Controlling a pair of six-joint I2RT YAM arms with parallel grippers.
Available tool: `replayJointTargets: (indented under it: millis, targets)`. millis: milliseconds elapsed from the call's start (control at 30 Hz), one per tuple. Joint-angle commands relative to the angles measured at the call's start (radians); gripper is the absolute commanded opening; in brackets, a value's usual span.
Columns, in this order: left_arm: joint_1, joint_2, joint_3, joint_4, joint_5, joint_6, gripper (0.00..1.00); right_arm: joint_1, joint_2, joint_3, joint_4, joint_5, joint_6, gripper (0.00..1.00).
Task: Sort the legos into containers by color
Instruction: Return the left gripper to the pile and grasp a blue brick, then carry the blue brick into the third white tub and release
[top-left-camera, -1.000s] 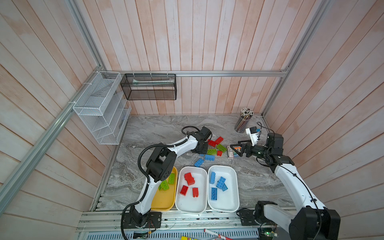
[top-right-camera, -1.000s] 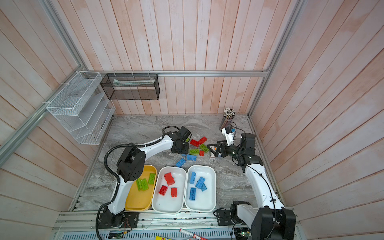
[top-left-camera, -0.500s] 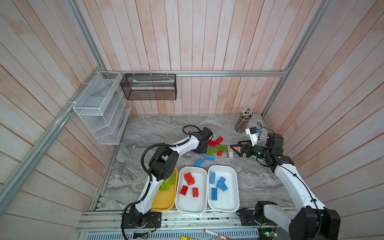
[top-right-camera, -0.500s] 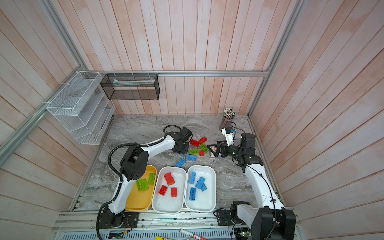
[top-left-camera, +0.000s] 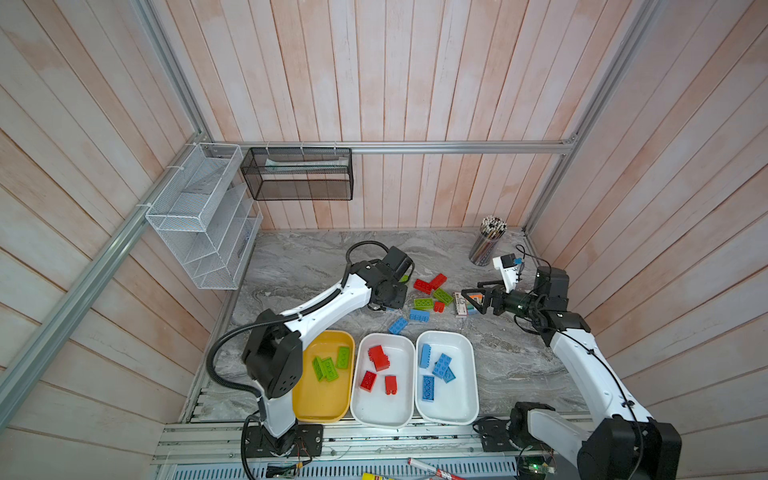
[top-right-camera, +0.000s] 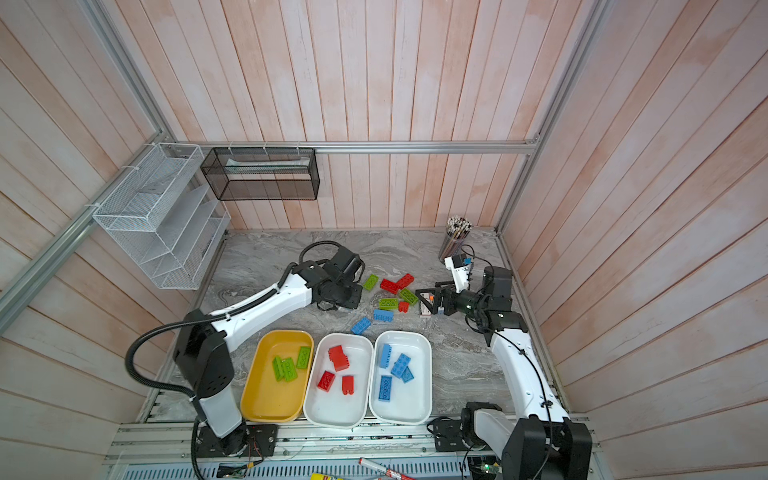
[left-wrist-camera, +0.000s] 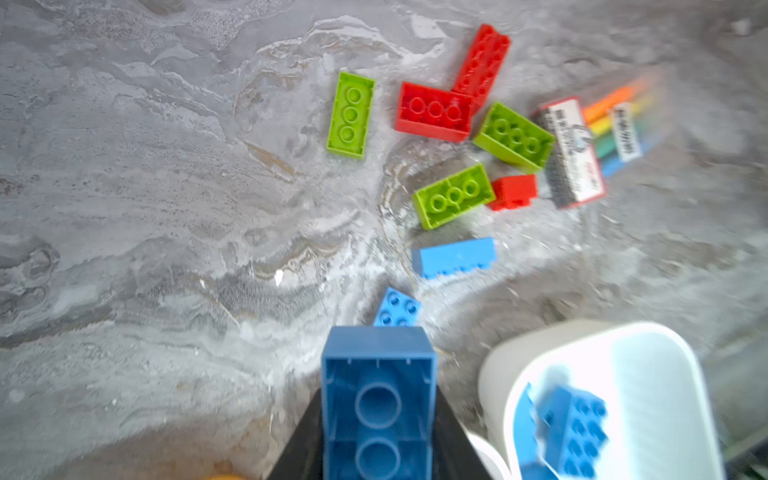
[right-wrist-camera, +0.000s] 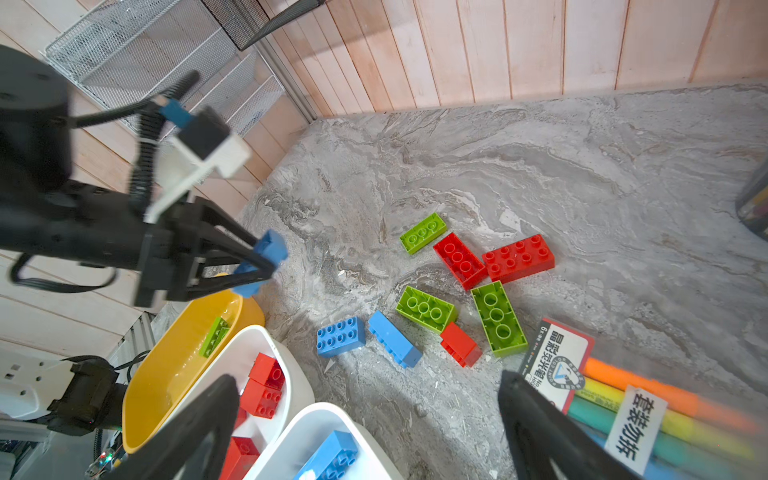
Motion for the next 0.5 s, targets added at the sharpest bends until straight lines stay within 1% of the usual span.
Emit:
replayJointTargets:
  millis: [0,167,333,400,467]
  targets:
    - [-0.026,-0.058,-0.102,-0.075,0.076,-0.037,0.30,-0.004,-0.006,-0.004,0.018,-0.024,0.012,0.98]
    - [-0.049,-0.184,-0.222,-0.094,0.113,-0.111,0.30,-0.003,0.003,-0.001,0.030,-0.035,0.022,0.98]
    - [-0.042,-0.290,-0.321,-0.160,0.058,-0.174,0.30,0.003,0.011,-0.004,0.033,-0.035,0.024,0.98]
    - [-0.041,-0.323,-0.359,-0.145,0.078,-0.187,0.30,0.006,0.013,-0.006,0.037,-0.032,0.024,0.98]
    - [-0.044,-0.346,-0.383,-0.100,0.136,-0.196,0.30,0.008,0.018,-0.003,0.037,-0.032,0.024,0.98]
